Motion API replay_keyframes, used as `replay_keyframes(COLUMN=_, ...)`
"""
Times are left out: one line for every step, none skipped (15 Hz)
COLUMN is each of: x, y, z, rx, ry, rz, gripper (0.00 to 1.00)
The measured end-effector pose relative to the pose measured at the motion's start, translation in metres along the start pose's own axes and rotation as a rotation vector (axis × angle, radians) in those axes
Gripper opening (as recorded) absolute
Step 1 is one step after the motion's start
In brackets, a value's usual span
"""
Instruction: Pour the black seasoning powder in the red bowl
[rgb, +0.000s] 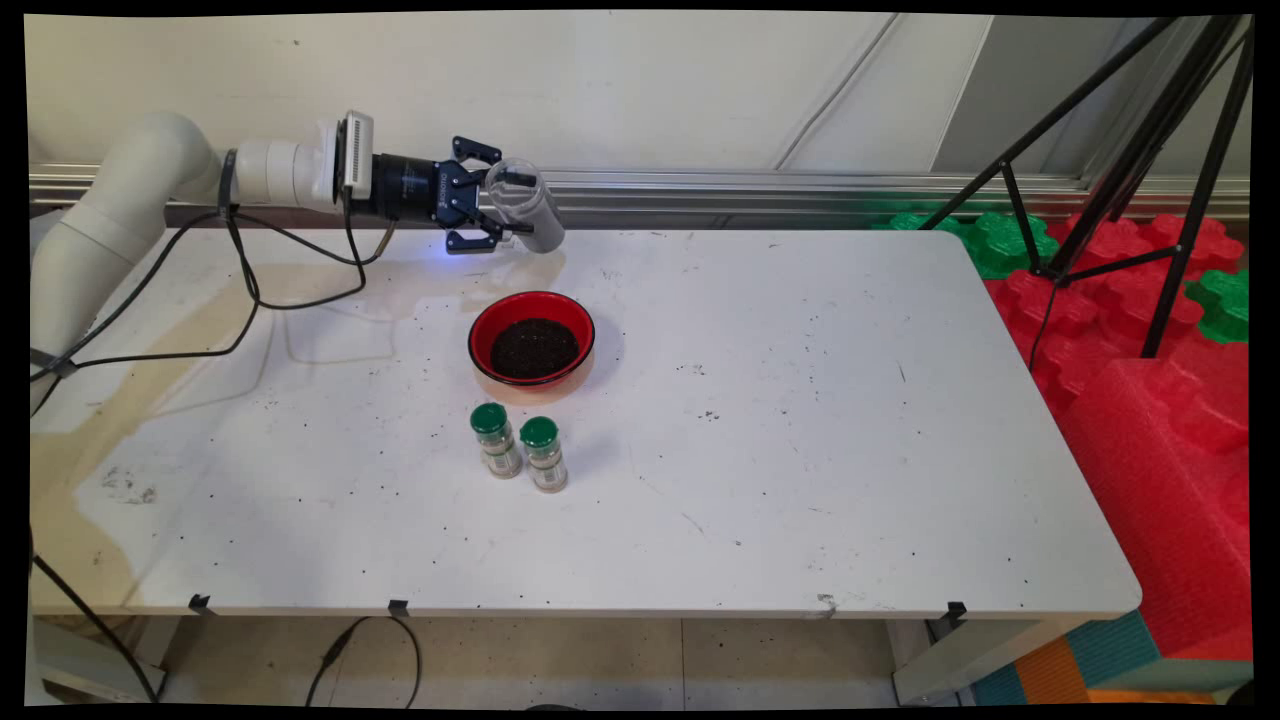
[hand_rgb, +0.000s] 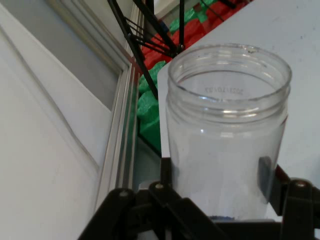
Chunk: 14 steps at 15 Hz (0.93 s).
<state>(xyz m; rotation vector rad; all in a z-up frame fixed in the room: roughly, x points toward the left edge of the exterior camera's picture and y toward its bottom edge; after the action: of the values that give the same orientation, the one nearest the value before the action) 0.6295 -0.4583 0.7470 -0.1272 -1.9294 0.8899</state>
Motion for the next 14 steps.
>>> replay_keyframes(x=0.001, y=0.002, z=0.000, rx=0.001, ry=-0.003, rz=0.024, gripper=0.00)
replay_keyframes(x=0.002, y=0.004, z=0.000, rx=0.003, ry=-0.008, rz=0.063, gripper=0.00)
replay_keyframes(x=0.002, y=0.005, z=0.000, rx=0.004, ry=-0.011, rz=0.089, gripper=0.00)
replay_keyframes(x=0.003, y=0.007, z=0.001, rx=0.005, ry=-0.014, rz=0.115, gripper=0.00)
replay_keyframes(x=0.003, y=0.008, z=0.001, rx=0.006, ry=-0.017, rz=0.141, gripper=0.00)
replay_keyframes(x=0.004, y=0.009, z=0.001, rx=0.008, ry=-0.020, rz=0.167, gripper=0.00)
replay_keyframes(x=0.005, y=0.011, z=0.001, rx=0.009, ry=-0.024, rz=0.204, gripper=0.00)
replay_keyframes(x=0.006, y=0.012, z=0.001, rx=0.010, ry=-0.028, rz=0.236, gripper=0.00)
replay_keyframes(x=0.006, y=0.013, z=0.001, rx=0.011, ry=-0.030, rz=0.257, gripper=0.00)
replay_keyframes(x=0.007, y=0.014, z=0.001, rx=0.012, ry=-0.032, rz=0.284, gripper=0.00)
replay_keyframes(x=0.008, y=0.016, z=0.001, rx=0.014, ry=-0.035, rz=0.326, gripper=0.00)
replay_keyframes(x=0.009, y=0.017, z=0.001, rx=0.016, ry=-0.037, rz=0.365, gripper=0.00)
replay_keyframes(x=0.010, y=0.018, z=0.001, rx=0.018, ry=-0.039, rz=0.397, gripper=0.00)
replay_keyframes(x=0.011, y=0.020, z=0.001, rx=0.021, ry=-0.041, rz=0.439, gripper=0.00)
